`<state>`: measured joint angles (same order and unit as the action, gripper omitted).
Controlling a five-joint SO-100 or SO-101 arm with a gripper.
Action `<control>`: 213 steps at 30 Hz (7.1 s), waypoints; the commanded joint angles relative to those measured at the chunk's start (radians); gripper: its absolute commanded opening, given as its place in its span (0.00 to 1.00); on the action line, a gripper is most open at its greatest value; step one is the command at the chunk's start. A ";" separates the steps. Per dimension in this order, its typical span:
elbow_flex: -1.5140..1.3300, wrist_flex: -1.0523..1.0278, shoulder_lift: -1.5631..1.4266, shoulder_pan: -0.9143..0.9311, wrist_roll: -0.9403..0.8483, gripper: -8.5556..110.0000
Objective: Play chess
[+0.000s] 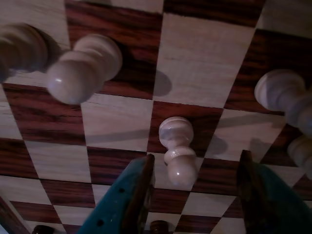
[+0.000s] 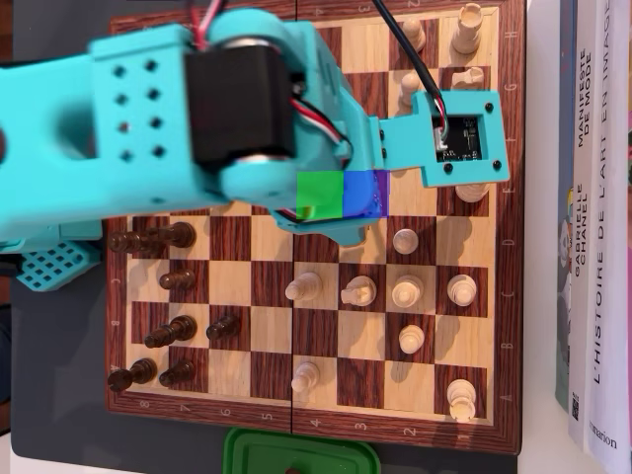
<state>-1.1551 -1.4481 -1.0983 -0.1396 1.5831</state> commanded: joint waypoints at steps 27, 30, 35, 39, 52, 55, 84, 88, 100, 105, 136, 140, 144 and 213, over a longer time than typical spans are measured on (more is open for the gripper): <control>0.044 0.046 0.000 0.009 -0.006 0.27; 0.044 0.046 0.000 0.009 -0.006 0.23; 0.044 0.046 0.000 0.009 -0.008 0.22; 0.044 0.044 0.000 0.011 -0.008 0.22; 0.046 0.012 -0.002 0.031 -0.021 0.22; 0.049 0.012 -0.003 0.026 -0.020 0.22; 0.046 0.008 -0.008 0.020 -0.020 0.13; 0.046 0.008 -0.009 0.020 -0.020 0.13; 0.046 0.005 -0.012 0.018 -0.021 0.11; 0.015 0.005 -0.074 0.018 -0.040 0.11; -0.417 0.092 -0.394 -0.020 -0.031 0.11; -0.417 0.092 -0.388 -0.018 -0.031 0.11; -0.417 0.092 -0.388 -0.014 -0.031 0.11; -0.448 0.155 -0.321 0.009 -0.043 0.17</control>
<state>-1.6168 -1.2977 -1.4128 -0.1365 1.5447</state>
